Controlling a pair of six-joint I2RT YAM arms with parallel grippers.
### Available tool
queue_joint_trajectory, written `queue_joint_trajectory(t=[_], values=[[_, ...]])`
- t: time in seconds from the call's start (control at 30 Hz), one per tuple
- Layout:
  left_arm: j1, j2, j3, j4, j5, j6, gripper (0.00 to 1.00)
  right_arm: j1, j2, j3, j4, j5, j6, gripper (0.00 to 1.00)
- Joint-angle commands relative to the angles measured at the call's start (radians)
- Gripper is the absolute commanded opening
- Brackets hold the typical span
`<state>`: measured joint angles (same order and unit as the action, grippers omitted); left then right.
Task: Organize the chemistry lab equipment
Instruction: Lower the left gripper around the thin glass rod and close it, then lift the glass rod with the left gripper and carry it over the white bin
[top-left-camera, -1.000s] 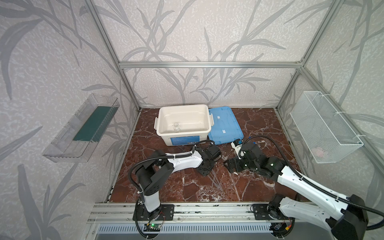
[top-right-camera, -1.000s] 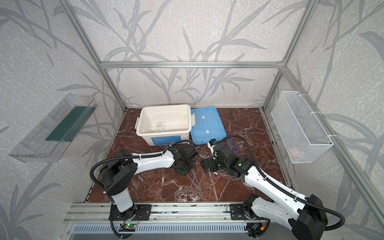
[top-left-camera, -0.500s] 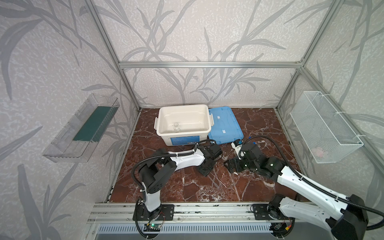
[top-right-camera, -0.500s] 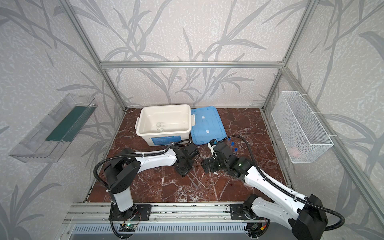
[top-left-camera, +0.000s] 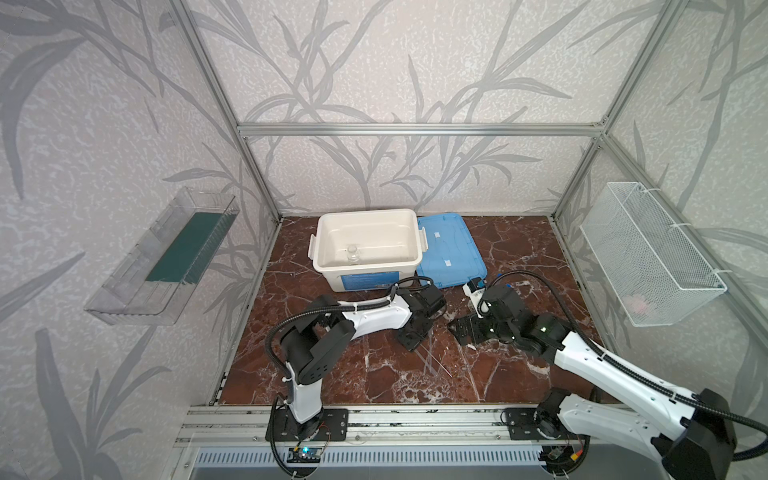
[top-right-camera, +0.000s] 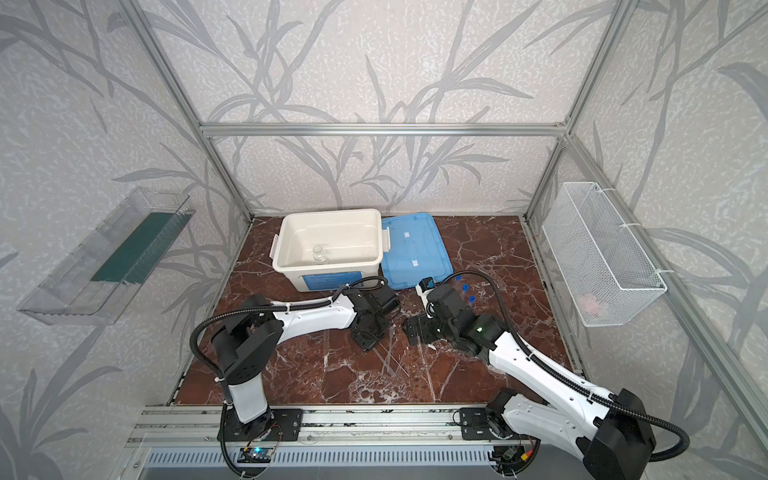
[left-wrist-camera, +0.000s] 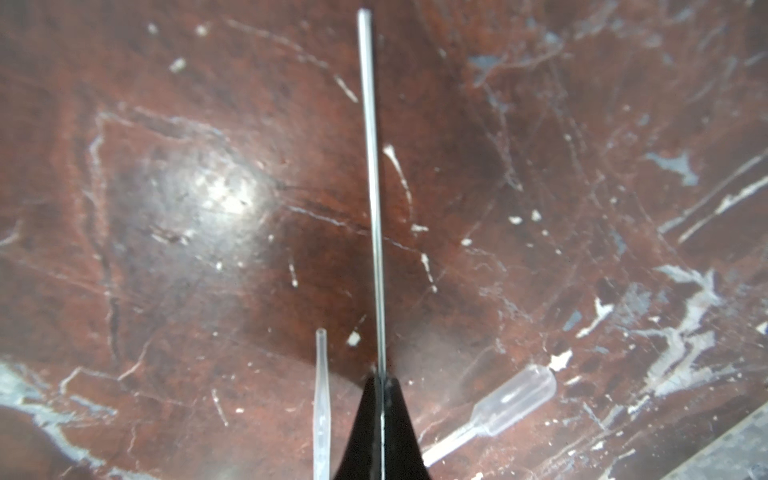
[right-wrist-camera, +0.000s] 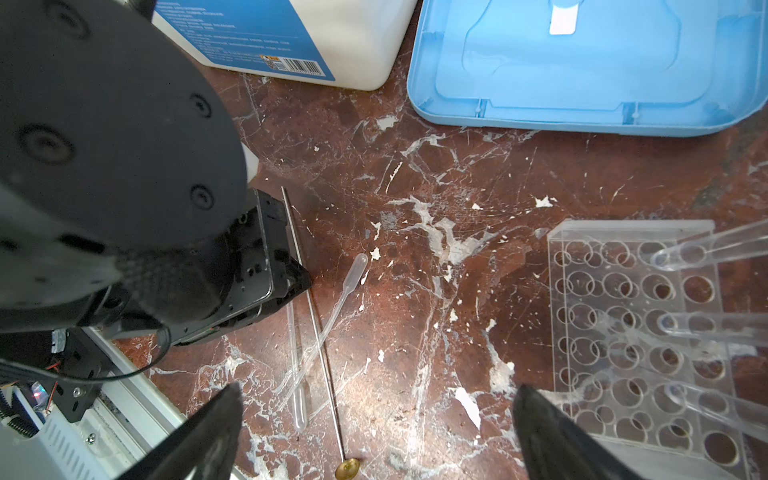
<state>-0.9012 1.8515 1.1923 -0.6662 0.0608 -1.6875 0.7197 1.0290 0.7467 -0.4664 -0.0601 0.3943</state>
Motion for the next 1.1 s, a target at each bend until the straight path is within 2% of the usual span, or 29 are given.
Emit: queue_joint_trajectory(t=[0.0,0.3,0.63,0.77,0.97,1.07], values=[[-0.001,-0.029,0.06,-0.096,-0.09,0.028,0.0,-0.004,-0.001,0.0,0.022,0.017,0.006,0.99],[-0.008,-0.052,0.14,-0.226,-0.2,0.093,0.0,-0.005,0.0,0.006,0.019,0.02,0.009,0.99],[-0.006,-0.082,0.149,-0.335,-0.244,0.119,0.0,-0.005,0.0,0.01,0.022,0.016,0.018,0.99],[-0.008,-0.102,0.153,-0.315,-0.258,0.137,0.0,-0.005,0.0,0.01,0.023,0.013,0.023,0.99],[-0.007,-0.147,0.235,-0.345,-0.331,0.27,0.0,-0.006,-0.02,0.012,0.024,0.025,0.031,0.99],[-0.005,-0.193,0.231,-0.305,-0.355,0.375,0.0,-0.006,-0.033,0.025,0.031,0.031,0.032,0.99]])
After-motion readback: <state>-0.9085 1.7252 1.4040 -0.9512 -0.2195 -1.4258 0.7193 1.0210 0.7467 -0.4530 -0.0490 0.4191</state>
